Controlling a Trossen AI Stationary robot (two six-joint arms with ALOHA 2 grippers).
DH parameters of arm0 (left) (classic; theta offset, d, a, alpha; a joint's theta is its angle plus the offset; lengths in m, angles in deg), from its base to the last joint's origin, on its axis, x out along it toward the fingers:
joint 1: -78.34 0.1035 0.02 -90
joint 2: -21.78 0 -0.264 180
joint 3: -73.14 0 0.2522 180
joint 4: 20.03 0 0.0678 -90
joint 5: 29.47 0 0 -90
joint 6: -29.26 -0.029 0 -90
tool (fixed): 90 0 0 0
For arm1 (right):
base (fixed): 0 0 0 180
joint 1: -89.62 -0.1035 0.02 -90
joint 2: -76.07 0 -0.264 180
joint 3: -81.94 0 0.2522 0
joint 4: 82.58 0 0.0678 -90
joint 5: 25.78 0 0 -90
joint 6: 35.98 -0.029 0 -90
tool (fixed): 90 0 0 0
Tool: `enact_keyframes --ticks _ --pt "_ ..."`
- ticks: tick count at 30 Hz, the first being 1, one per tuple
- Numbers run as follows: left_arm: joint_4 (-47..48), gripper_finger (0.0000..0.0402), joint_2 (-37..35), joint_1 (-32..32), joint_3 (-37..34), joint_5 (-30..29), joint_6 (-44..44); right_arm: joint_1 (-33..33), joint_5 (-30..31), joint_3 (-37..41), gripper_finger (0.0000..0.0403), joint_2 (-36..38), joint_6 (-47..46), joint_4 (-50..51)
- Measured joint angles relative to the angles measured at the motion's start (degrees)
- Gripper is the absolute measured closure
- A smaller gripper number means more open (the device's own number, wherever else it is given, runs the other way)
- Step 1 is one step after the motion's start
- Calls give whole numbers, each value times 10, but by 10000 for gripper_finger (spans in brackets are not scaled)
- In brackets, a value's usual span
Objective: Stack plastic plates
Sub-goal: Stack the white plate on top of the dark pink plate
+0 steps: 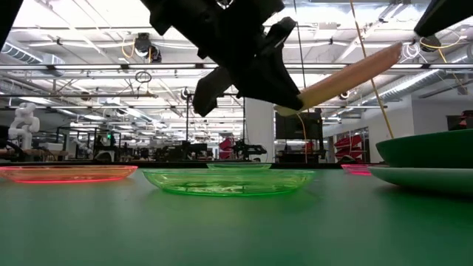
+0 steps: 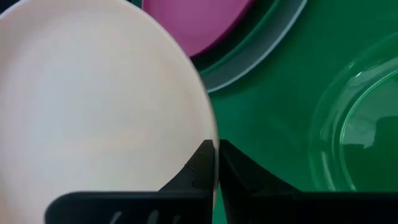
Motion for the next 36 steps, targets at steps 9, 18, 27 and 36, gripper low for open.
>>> enact_keyframes --ticks 9,18,27,36 --pt "-1 391 0 -21 0 0 33 -24 -1 -44 392 0 -11 52" --pt "17 391 0 -33 0 0 60 -7 -75 -99 382 0 30 70" --pt "22 391 0 -39 0 16 74 47 -150 -125 308 0 103 80" --pt "25 391 0 -46 0 16 70 134 -254 -125 239 0 178 79"
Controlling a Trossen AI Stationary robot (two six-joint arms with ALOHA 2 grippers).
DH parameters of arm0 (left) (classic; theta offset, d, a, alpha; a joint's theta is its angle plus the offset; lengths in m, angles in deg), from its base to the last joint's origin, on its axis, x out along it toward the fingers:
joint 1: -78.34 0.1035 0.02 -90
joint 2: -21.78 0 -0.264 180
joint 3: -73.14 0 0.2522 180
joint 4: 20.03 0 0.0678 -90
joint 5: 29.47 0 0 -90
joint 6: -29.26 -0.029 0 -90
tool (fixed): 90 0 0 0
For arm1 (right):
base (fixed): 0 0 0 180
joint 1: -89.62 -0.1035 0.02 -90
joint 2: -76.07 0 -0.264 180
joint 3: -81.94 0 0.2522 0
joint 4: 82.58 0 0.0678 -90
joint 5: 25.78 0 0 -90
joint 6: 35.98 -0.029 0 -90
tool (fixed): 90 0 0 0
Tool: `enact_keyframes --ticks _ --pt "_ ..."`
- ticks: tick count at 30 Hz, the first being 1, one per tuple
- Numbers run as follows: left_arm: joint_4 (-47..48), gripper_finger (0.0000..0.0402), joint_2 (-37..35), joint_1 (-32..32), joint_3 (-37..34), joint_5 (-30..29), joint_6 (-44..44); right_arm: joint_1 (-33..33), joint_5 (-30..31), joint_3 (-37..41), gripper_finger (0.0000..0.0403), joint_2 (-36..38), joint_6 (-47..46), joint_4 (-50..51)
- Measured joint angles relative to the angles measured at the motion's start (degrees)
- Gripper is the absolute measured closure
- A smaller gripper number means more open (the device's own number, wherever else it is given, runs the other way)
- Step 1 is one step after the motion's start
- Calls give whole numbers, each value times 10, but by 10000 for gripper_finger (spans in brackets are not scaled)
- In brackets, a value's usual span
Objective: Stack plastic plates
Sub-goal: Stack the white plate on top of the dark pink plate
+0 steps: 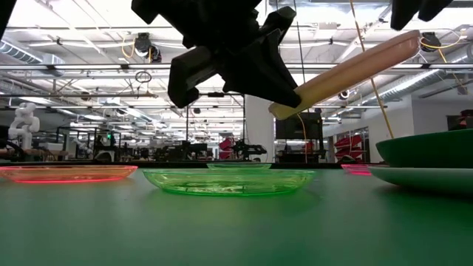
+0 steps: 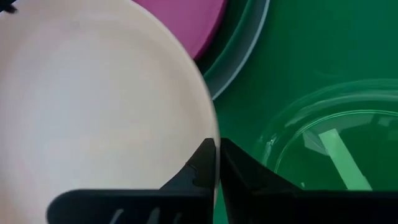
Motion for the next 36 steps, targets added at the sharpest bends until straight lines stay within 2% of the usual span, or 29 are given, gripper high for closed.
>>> enact_keyframes --ticks 6,18,24,36 --pt "4 388 0 -2 0 0 1 34 -60 0 247 0 56 -6" --pt "4 384 0 -2 0 0 0 73 -148 0 312 0 135 -19" --pt "5 383 0 -2 0 0 0 77 -152 0 338 0 147 -19" --pt "6 383 0 -1 -1 1 1 77 -152 1 342 -11 153 -19"
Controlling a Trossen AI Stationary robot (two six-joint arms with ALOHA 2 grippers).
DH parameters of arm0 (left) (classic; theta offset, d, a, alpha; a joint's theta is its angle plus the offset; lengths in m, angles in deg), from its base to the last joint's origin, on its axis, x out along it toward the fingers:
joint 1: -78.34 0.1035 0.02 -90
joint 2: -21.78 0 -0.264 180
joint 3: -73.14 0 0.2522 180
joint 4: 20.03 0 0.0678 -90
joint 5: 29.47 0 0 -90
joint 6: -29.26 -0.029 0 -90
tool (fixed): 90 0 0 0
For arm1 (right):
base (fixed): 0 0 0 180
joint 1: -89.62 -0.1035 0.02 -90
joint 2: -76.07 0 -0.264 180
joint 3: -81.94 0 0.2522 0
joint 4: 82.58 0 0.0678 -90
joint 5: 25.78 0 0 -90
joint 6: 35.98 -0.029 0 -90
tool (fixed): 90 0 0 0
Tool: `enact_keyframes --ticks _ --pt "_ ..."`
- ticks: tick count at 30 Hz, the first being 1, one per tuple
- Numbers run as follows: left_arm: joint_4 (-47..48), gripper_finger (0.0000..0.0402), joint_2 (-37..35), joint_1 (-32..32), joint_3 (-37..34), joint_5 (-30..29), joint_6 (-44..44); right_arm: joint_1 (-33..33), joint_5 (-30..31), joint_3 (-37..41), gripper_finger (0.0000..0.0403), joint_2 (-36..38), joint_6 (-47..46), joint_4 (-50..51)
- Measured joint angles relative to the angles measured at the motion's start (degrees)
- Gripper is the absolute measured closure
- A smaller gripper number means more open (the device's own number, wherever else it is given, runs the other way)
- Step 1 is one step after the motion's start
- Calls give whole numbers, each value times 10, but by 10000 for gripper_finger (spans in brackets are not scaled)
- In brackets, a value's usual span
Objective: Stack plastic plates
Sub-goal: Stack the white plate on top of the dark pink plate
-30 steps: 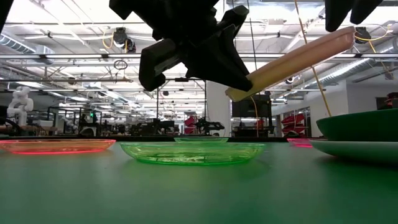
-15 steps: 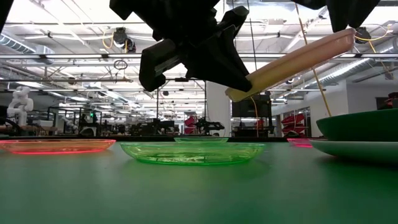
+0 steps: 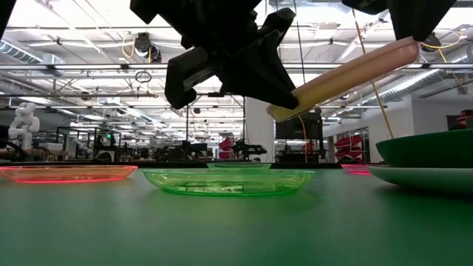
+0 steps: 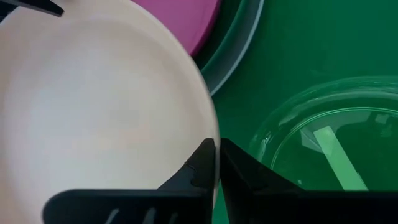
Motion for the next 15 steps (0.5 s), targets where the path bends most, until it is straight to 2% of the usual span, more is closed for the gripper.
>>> enact_keyframes --ticks 15 --pt "4 383 0 0 0 1 0 7 -15 0 342 -2 3 2"
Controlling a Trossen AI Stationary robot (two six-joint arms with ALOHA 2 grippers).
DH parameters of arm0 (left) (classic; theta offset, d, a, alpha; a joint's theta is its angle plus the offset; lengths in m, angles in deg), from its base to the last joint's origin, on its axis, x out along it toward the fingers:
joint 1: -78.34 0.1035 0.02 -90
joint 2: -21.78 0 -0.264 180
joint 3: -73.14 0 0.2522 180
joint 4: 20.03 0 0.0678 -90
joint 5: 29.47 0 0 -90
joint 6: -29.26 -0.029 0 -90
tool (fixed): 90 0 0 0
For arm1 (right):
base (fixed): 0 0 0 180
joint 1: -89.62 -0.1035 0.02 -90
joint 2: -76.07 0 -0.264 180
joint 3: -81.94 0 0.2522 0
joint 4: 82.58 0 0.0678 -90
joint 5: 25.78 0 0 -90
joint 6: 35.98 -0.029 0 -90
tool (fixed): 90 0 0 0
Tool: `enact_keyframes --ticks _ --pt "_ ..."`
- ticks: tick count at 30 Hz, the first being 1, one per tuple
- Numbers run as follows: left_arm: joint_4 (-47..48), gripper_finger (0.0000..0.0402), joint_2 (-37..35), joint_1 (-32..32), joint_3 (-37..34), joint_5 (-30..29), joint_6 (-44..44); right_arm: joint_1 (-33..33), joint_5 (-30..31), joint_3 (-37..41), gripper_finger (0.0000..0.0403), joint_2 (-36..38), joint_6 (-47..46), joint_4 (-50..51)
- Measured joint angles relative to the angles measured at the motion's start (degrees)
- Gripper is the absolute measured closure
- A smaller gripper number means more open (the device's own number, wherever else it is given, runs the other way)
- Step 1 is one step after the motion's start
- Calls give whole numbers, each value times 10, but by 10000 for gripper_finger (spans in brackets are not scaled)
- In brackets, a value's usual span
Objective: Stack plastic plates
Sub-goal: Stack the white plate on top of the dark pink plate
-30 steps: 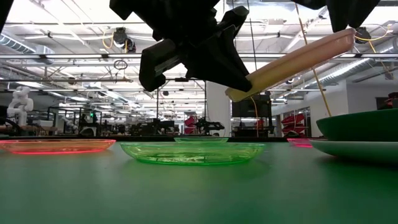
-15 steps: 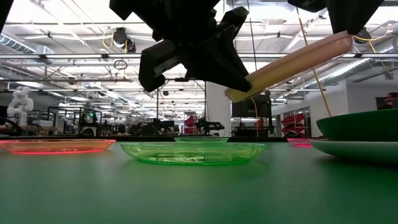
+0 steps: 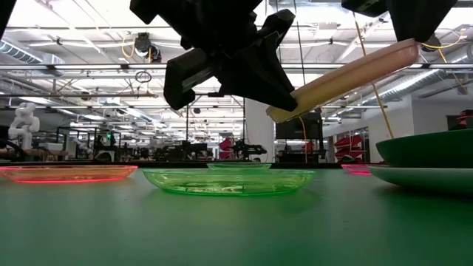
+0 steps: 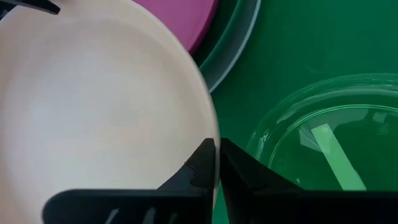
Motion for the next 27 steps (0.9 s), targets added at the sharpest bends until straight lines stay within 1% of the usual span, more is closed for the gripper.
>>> enact_keyframes --ticks 8,14,24,27 --pt "0 382 0 0 0 2 1 0 0 0 342 0 35 -2" --pt "0 382 0 2 0 26 2 1 -2 0 342 0 43 -2" --pt "0 382 0 2 0 28 0 19 -31 0 341 0 44 -2" --pt "-1 382 0 5 0 28 2 25 -32 0 333 0 46 -1"
